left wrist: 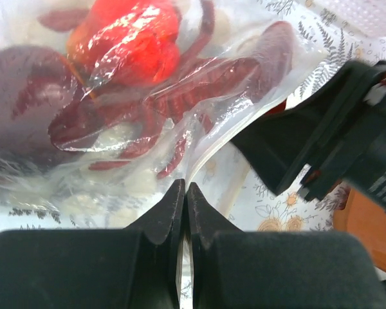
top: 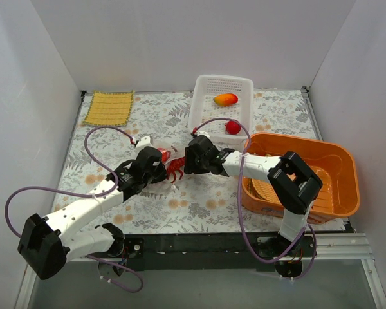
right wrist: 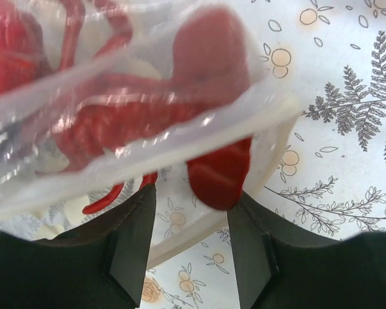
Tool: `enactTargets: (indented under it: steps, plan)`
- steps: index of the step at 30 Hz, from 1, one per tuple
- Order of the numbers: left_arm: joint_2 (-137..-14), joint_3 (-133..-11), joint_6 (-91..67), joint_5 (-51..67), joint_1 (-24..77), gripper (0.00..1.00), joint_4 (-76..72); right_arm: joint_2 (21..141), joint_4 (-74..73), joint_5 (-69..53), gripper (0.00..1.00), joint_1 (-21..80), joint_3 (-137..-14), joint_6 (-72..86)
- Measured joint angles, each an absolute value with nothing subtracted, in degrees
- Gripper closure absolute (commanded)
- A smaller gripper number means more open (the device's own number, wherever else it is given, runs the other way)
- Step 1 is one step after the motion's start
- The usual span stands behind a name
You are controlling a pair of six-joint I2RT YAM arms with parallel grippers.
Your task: Open the zip-top bag and remove the fake food
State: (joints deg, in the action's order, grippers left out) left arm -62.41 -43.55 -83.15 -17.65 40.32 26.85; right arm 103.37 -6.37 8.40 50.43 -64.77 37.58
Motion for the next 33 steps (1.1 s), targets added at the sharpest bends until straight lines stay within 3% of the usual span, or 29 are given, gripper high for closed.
enactTargets:
  steps: [9, 12, 13, 16, 23, 33]
  plan:
    - [-60.53, -41.23, -86.26, -16.67, 40.36, 1.00, 26.13, 100.73, 1.48, 11.05, 0.50, 50.43, -61.19, 40.56]
    - [-60.55, -41.23, -86.35, -16.56, 40.36, 1.00, 25.85, 100.44, 2.98, 12.08, 0.62, 50.43, -60.95, 40.80]
    - [-60.55, -41.23, -86.35, -16.53, 40.36, 1.00, 25.74, 100.44, 3.40, 12.19, 0.75, 50.41, -60.95, 40.77]
    - [-60.55, -41.39, -86.37, -16.60, 40.36, 1.00, 25.69, 100.44, 5.08, 12.71, 0.98, 50.35, -60.95, 41.41]
    - [-62.81, -44.82, -86.39, -17.89, 40.36, 1.00, 25.76, 99.46, 7.88, 12.29, 0.99, 51.09, -65.82, 42.48]
    - [-71.94, -54.96, -87.61, -27.35, 40.05, 1.00, 26.76, 96.01, 0.03, 16.43, 0.99, 55.92, -71.22, 37.39]
